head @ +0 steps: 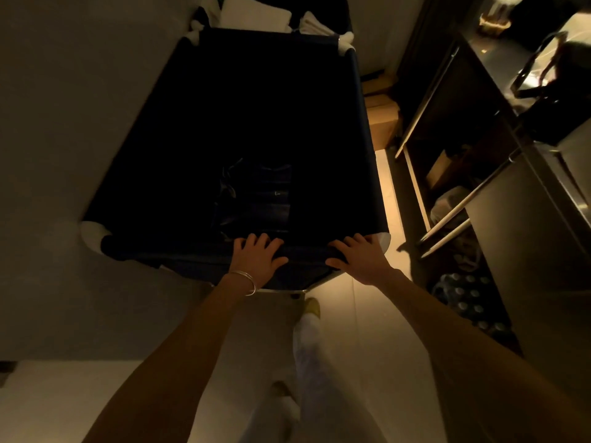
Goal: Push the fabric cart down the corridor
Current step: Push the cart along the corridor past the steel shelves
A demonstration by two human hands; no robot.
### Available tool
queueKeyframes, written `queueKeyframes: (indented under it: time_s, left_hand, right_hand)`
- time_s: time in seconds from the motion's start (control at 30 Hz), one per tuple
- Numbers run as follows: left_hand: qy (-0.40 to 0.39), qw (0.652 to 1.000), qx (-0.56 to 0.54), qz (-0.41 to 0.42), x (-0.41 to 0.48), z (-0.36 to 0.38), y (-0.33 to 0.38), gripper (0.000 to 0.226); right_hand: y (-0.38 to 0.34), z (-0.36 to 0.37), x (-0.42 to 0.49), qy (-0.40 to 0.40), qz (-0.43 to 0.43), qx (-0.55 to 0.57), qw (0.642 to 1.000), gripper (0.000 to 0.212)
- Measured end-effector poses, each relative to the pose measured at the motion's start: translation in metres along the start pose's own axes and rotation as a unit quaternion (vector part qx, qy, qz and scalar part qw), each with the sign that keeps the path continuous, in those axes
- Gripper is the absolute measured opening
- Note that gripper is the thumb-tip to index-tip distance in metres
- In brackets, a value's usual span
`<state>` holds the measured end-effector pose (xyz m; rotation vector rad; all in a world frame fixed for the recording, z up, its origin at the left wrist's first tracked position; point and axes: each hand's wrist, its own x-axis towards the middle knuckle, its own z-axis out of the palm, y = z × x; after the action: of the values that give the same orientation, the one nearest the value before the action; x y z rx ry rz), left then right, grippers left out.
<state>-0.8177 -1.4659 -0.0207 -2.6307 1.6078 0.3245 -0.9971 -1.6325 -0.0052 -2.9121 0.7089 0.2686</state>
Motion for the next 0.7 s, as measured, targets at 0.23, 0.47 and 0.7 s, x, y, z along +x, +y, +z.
queueKeyframes:
  time_s: [0.23,0.47,0.7]
  left_hand:
    - [0.0,1.0,-0.001,-0.005,0.0,0.002,0.001,0.051]
    - [0.039,0.999,0.01,-0.002,-0.002,0.005,0.002,0.056]
    - [0.09,0.996,0.013,0.005,0.0,0.016,-0.002,0.053]
  right_hand:
    - [-0.011,0.004,-0.002,0.038,0.022,0.028,0.999,0.116]
    - [-0.02,0.013,-0.002,0.06,0.048,0.054,0.996,0.101]
    - [-0.024,0.019,0.003,0.052,0.056,0.01,0.997,0.105]
